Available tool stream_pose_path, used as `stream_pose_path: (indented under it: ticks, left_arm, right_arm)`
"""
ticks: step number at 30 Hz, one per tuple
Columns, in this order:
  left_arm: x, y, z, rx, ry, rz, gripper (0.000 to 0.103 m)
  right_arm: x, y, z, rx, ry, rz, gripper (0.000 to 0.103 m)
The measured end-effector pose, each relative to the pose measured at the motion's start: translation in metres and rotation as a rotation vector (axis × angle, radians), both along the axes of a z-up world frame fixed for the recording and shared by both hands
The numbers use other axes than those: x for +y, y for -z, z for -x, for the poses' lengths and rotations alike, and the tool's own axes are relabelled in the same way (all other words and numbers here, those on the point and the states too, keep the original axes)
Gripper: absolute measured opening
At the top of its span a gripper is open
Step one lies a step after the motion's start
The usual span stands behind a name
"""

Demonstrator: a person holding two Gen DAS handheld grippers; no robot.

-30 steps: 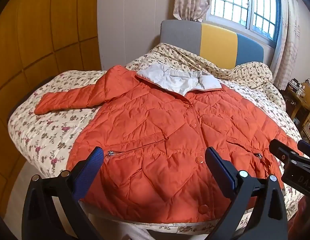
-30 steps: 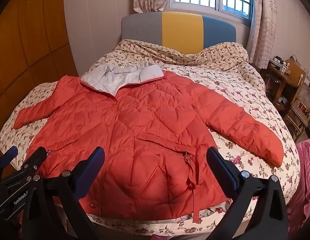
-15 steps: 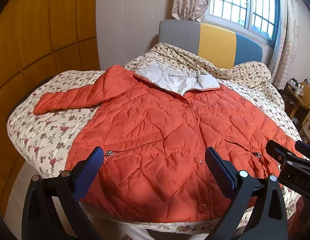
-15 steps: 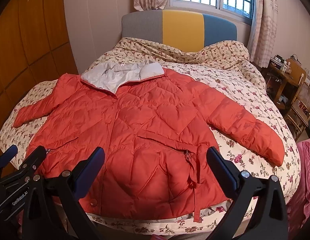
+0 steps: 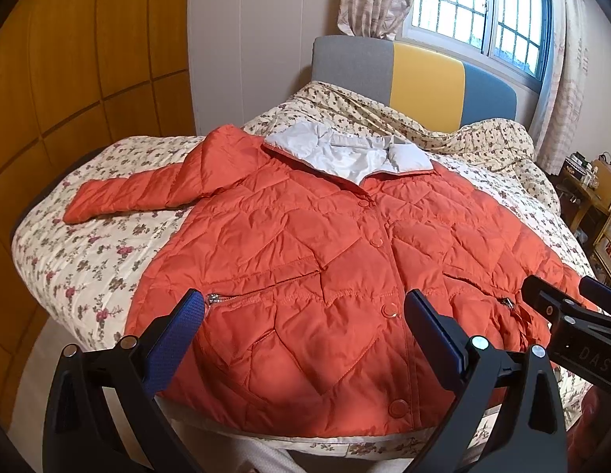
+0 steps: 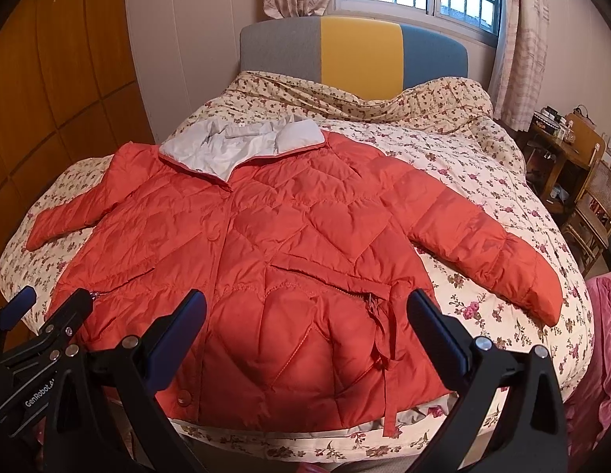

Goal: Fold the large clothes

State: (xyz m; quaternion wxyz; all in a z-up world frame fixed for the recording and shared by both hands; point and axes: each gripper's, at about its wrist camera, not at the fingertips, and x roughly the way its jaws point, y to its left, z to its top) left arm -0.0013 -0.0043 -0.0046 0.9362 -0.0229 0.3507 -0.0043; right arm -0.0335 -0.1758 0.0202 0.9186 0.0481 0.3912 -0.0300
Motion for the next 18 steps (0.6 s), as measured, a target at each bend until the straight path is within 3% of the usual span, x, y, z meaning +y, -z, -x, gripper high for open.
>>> stream_pose_path:
  ticks: [18]
  left_arm:
    - [0.0007,0.0041,-0.0010,0.018,0.004,0.014,0.100]
  right_arm:
    - [-0.0001,0.0050,-0.0015,0.012,0.000,0.002,0.101]
